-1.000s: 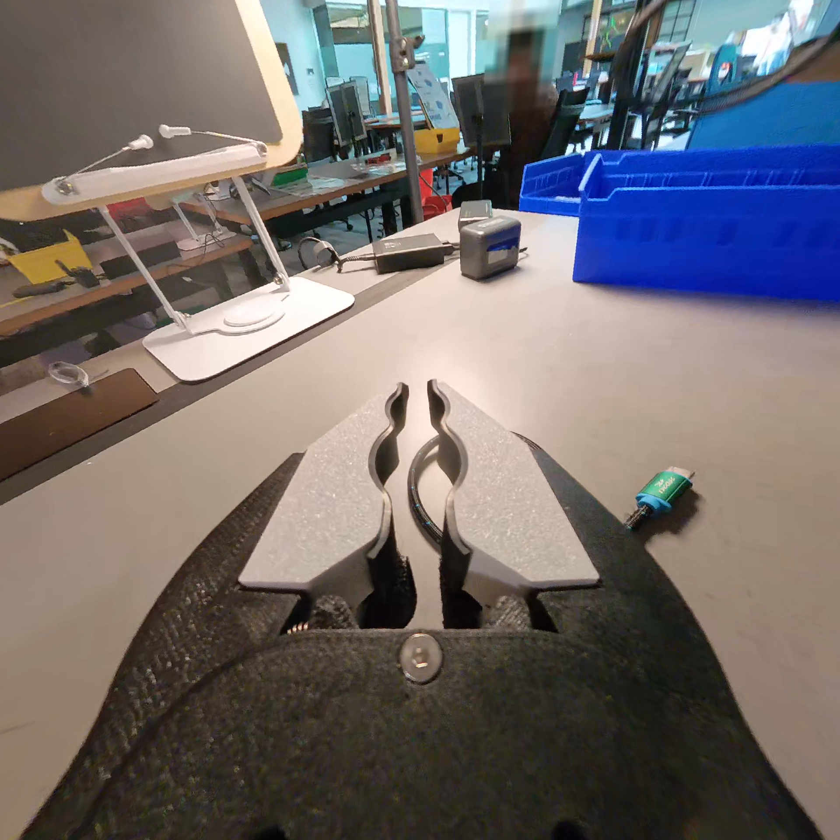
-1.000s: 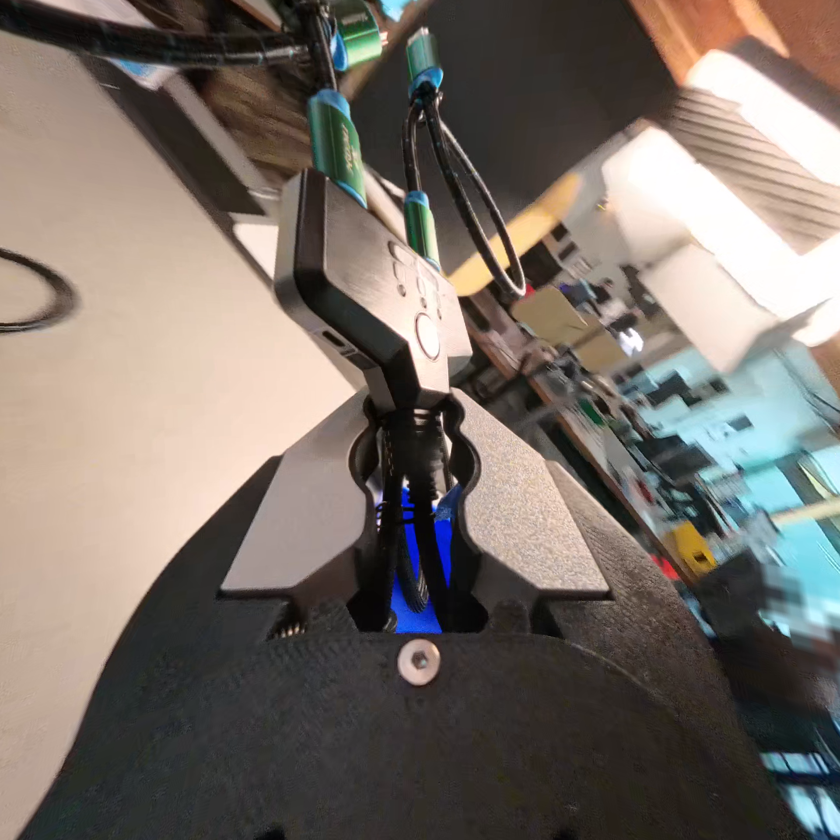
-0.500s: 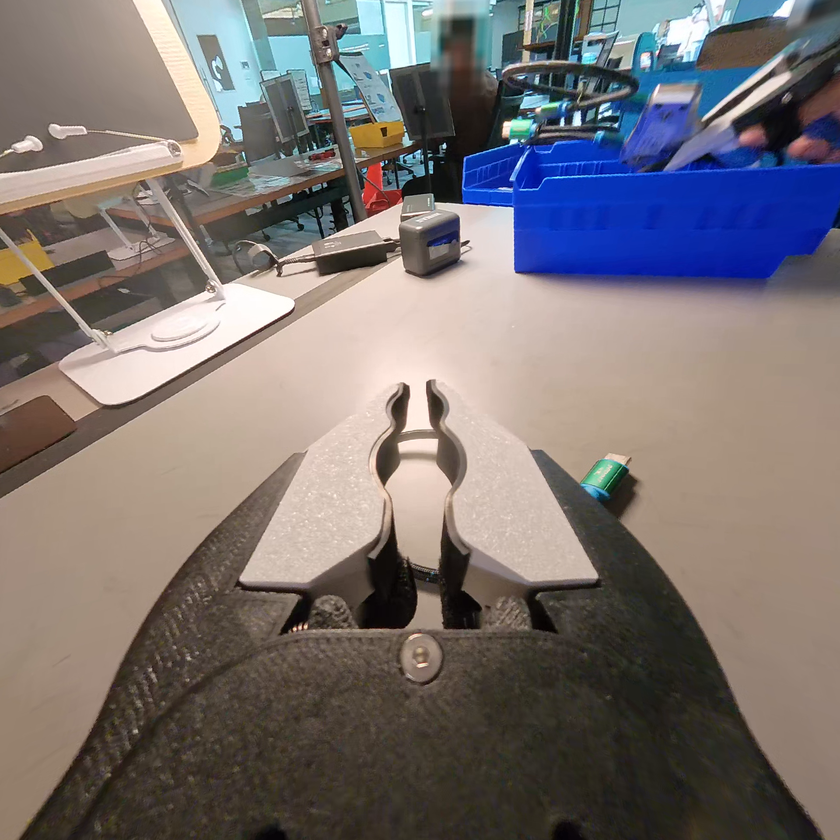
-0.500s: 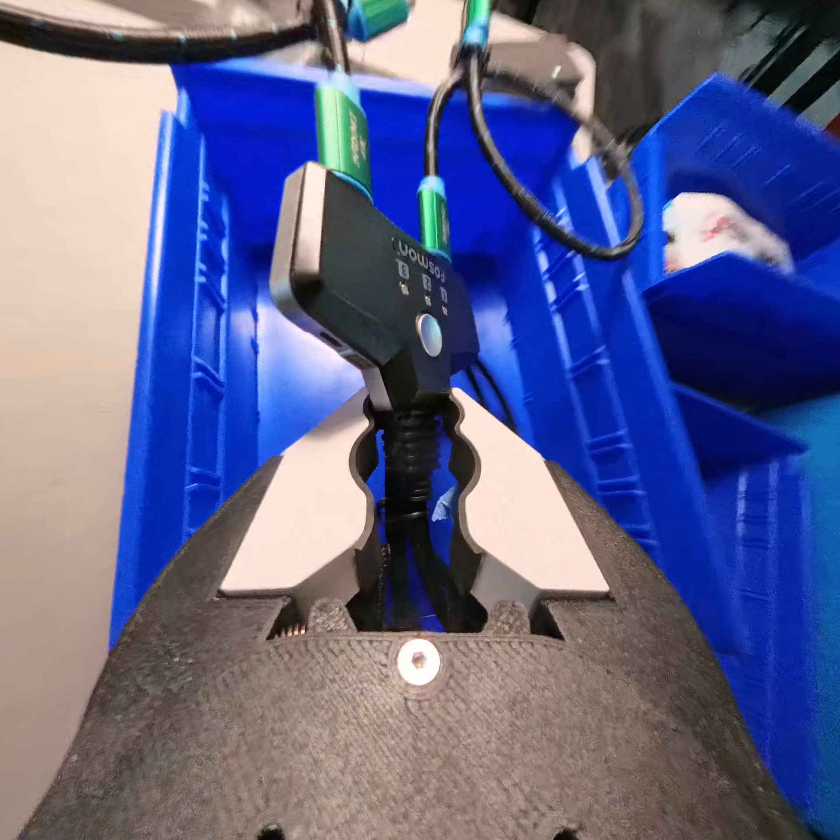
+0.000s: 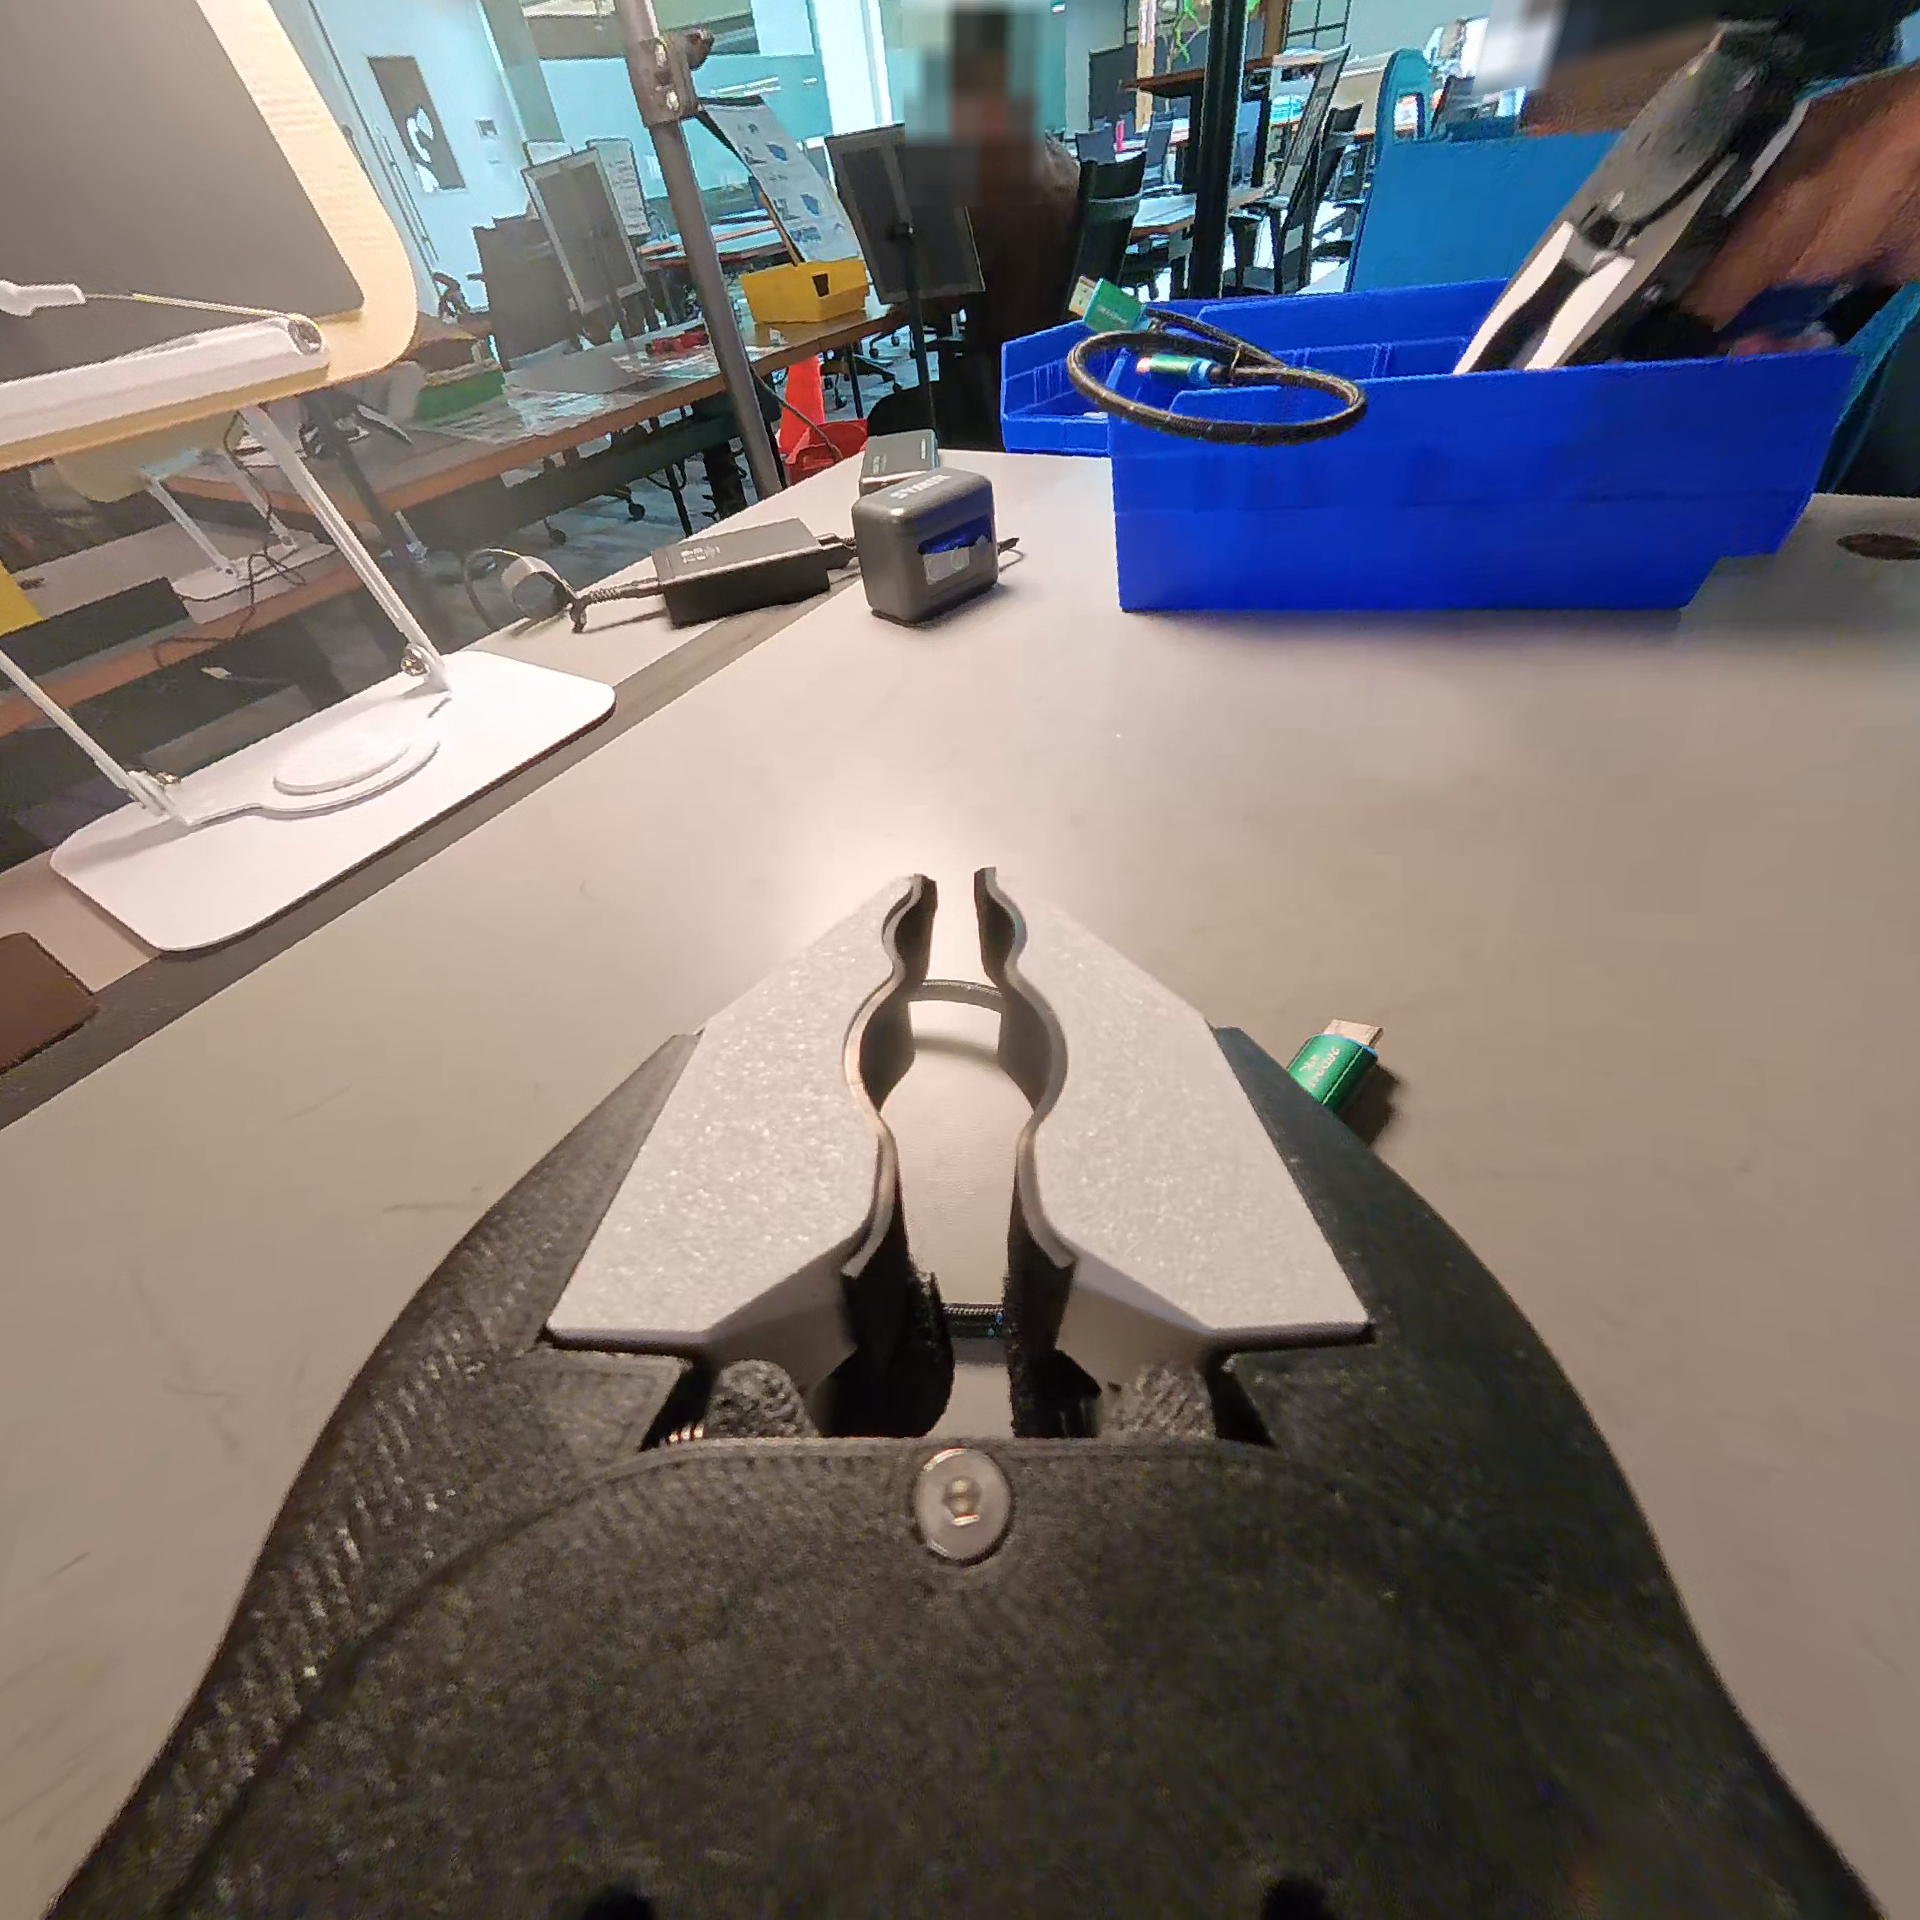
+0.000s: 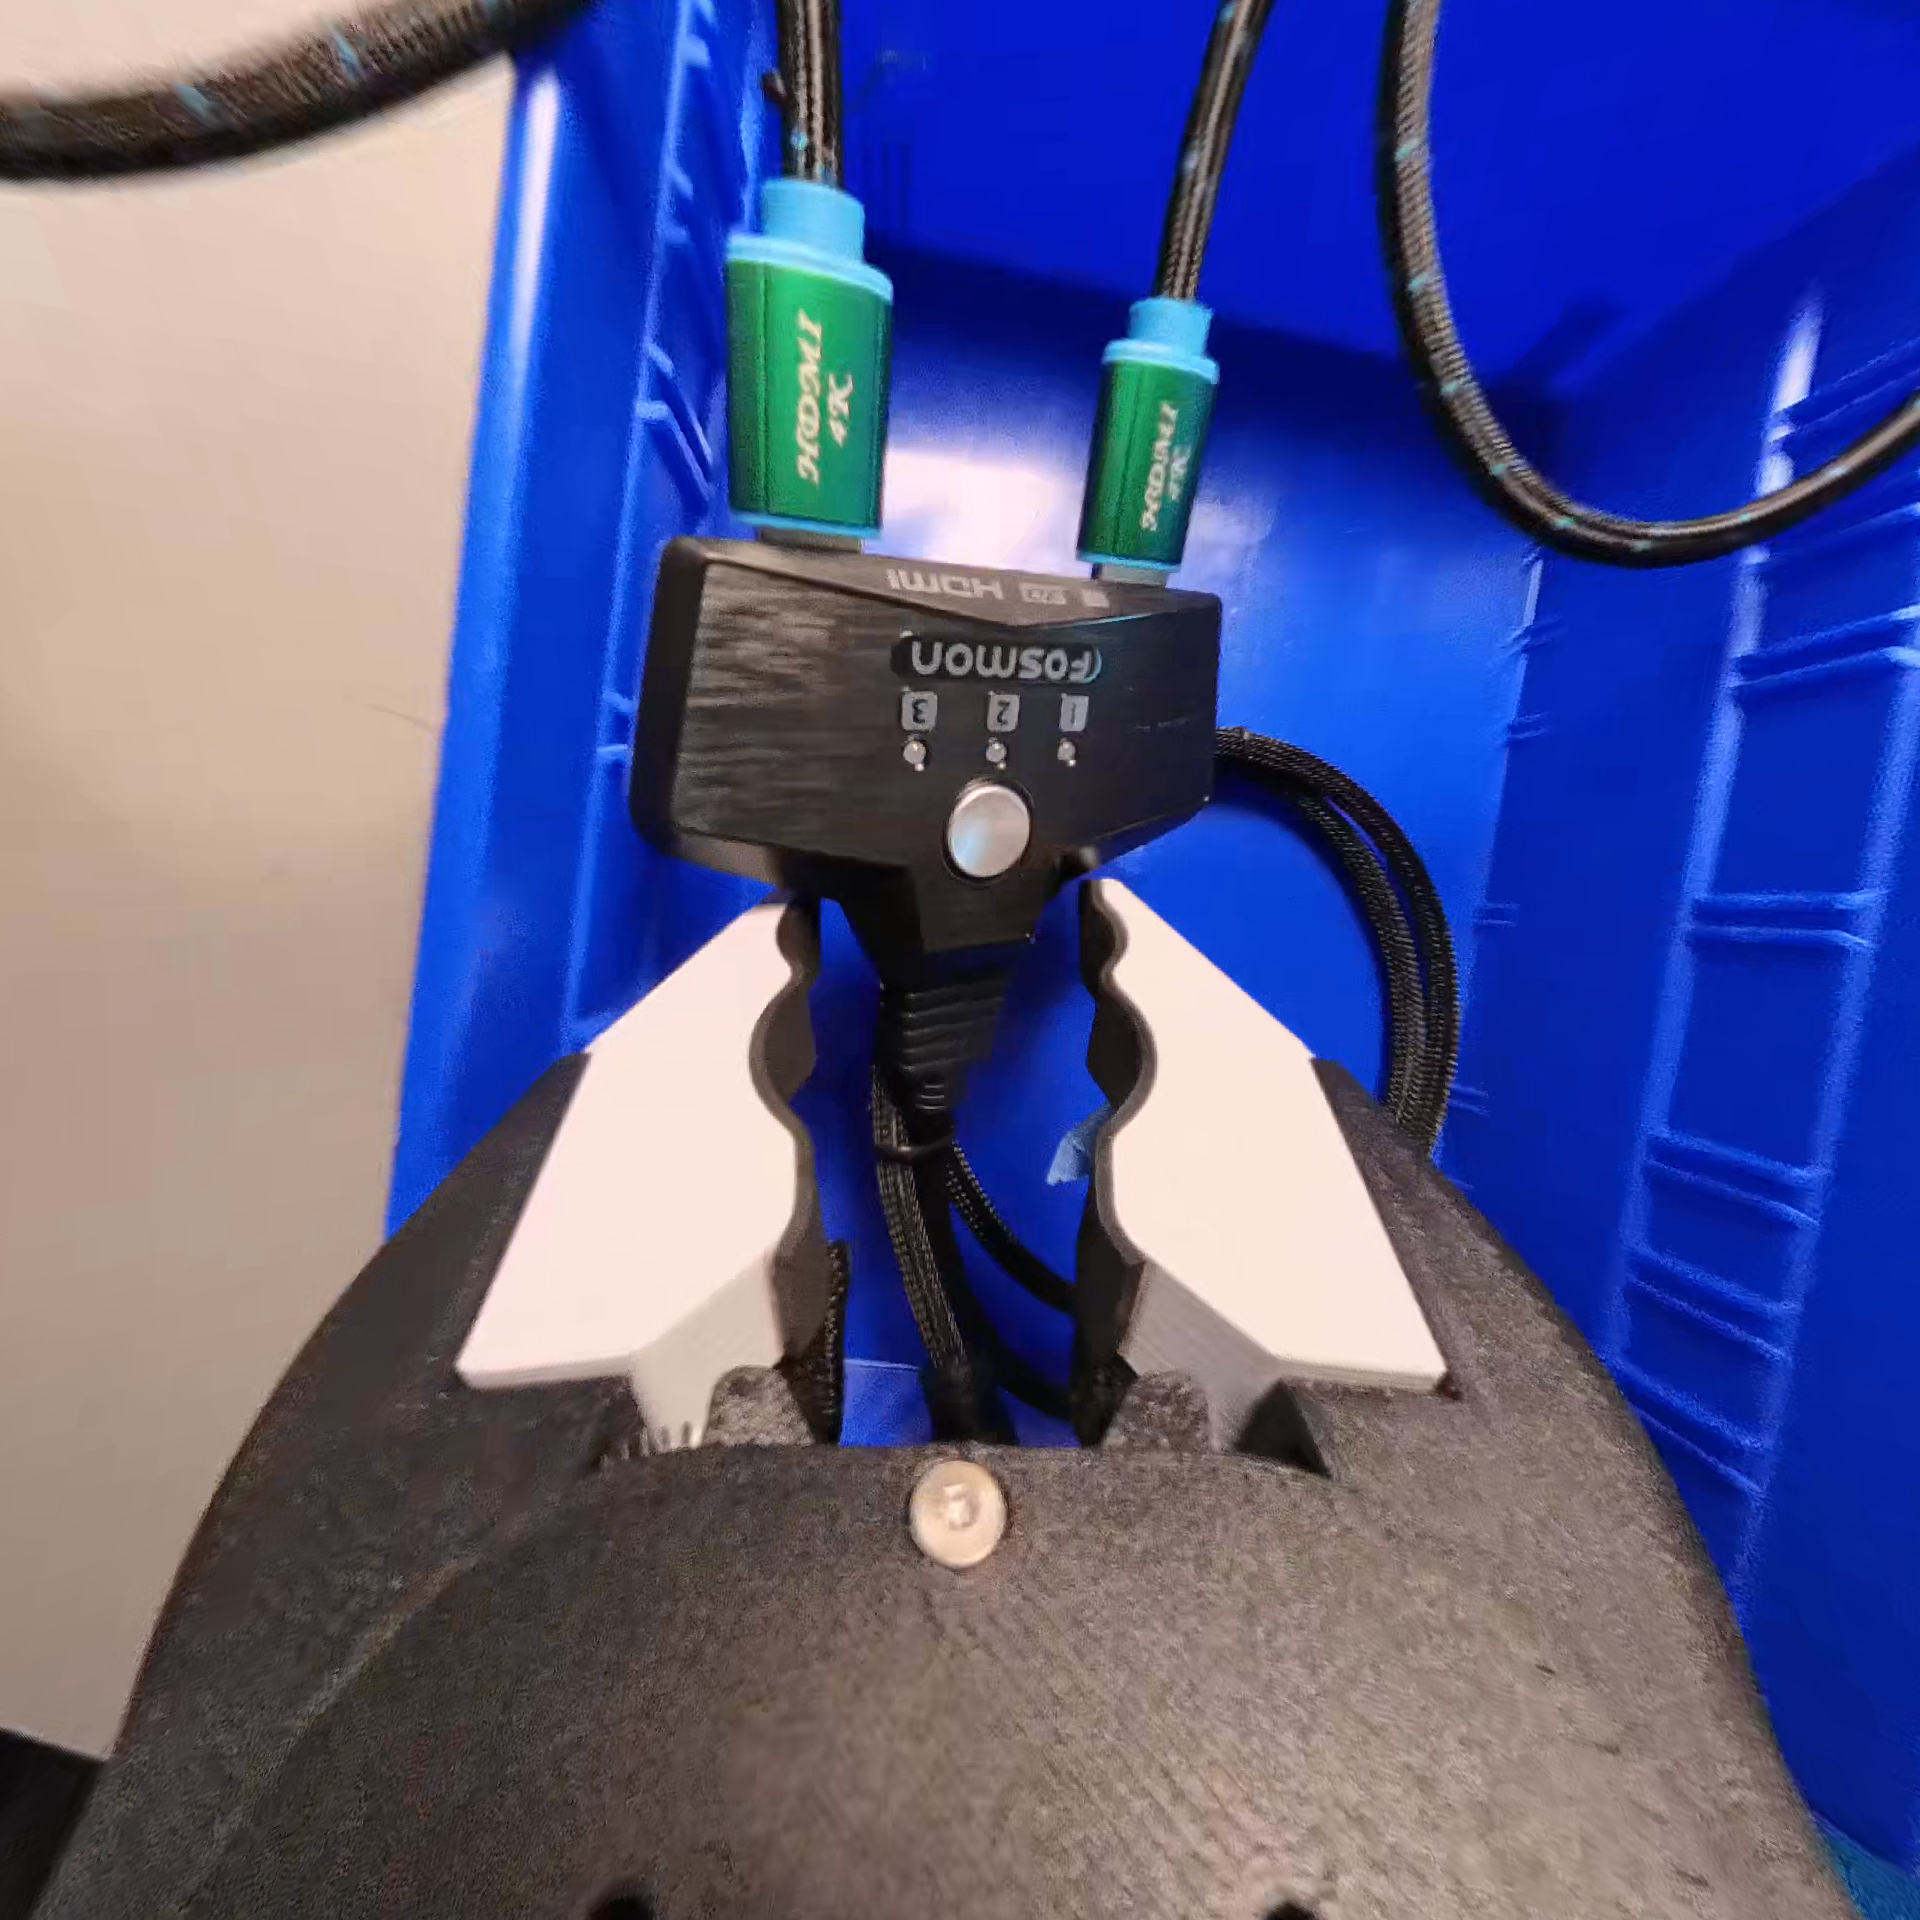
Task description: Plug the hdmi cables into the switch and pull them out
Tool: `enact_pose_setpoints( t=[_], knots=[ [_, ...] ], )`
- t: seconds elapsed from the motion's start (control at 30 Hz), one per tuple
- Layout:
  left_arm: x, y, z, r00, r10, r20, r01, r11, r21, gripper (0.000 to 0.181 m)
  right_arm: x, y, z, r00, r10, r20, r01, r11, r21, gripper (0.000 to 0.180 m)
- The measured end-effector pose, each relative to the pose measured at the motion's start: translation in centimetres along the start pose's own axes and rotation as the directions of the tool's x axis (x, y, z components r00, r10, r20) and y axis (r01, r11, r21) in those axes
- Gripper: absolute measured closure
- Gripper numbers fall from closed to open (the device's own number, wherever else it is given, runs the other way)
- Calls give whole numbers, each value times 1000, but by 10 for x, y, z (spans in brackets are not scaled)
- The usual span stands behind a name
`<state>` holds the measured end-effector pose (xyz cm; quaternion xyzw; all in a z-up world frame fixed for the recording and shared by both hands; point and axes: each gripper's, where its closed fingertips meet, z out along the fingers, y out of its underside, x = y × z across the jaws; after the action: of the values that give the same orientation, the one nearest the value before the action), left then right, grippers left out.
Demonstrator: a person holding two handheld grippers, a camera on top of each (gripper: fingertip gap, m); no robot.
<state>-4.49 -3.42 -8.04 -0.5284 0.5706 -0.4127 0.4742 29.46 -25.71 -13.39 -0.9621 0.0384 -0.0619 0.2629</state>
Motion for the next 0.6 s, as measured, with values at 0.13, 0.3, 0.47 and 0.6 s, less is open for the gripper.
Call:
enact_pose_setpoints(
  t=[0.13,0.3,0.47,0.6],
  knots=[
    [0,1,1,1000,-14,-8,14,1000,-1,172,3,-23,-34,1000,-19,-21,22,987,157,129],
    [3,6,5,1000,-13,-22,13,1000,-16,173,4,-56,-33,999,-43,-33,50,967,250,140],
    [4,4,4,1000,-2,-15,2,1000,-9,173,7,-43,32,998,-62,-18,63,993,96,176],
    [1,3,2,1000,3,2,-3,1000,-9,173,8,-44,37,999,-37,6,36,993,109,178]
  ],
)
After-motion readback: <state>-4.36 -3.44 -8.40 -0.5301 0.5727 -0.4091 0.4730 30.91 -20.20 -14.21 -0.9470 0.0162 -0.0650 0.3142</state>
